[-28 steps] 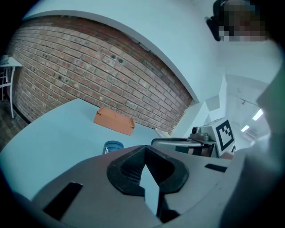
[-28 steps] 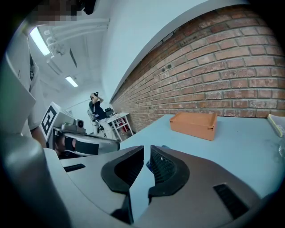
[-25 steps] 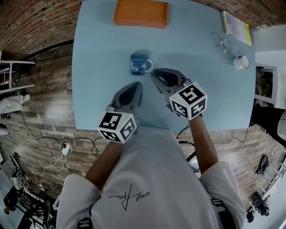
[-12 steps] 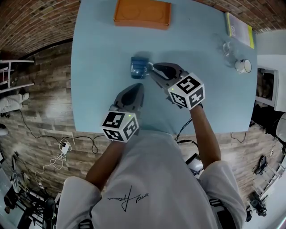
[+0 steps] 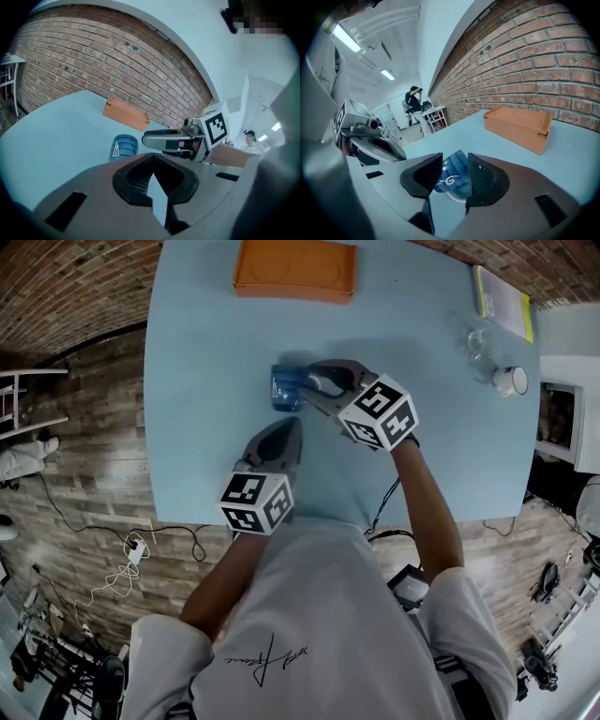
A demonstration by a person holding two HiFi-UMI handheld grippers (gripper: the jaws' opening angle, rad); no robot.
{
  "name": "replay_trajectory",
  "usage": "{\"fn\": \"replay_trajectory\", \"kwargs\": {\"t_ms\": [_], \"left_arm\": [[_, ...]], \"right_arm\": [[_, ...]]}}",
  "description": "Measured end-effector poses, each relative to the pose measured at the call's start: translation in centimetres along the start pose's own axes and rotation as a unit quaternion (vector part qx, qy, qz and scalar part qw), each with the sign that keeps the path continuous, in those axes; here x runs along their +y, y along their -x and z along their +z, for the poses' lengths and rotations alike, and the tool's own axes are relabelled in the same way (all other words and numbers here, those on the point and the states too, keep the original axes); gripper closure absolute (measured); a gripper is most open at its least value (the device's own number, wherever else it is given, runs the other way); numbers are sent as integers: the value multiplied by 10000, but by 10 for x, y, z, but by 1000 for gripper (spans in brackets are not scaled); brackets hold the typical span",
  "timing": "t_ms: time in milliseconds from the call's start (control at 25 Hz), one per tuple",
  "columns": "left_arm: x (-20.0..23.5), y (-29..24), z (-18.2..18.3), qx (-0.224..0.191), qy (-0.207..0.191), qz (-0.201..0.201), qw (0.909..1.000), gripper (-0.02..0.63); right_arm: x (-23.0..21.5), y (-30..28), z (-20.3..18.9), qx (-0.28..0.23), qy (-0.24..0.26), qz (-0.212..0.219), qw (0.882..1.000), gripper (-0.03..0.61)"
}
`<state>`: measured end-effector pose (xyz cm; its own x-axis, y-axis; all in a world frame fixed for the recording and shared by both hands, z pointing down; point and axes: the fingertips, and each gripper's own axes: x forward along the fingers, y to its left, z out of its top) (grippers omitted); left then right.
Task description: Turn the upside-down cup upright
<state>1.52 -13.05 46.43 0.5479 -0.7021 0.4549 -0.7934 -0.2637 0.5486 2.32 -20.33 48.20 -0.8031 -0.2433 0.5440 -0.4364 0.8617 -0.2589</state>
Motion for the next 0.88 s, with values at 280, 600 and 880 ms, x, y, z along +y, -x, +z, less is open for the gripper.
{"fn": "replay_trajectory", "kwargs": {"t_ms": [280, 600, 880], "left_arm": [[8, -7, -9, 138, 132, 78, 9998, 604], [17, -18, -16, 279, 209, 123, 9993, 604], [26, -23, -17, 349, 293, 145, 9989, 604]], "right_arm": [[-10, -16, -3, 86, -27, 172, 9998, 422], [-15, -31, -6, 218, -84, 581, 9980, 414], [-7, -35, -8, 355, -53, 952, 9948, 416]]}}
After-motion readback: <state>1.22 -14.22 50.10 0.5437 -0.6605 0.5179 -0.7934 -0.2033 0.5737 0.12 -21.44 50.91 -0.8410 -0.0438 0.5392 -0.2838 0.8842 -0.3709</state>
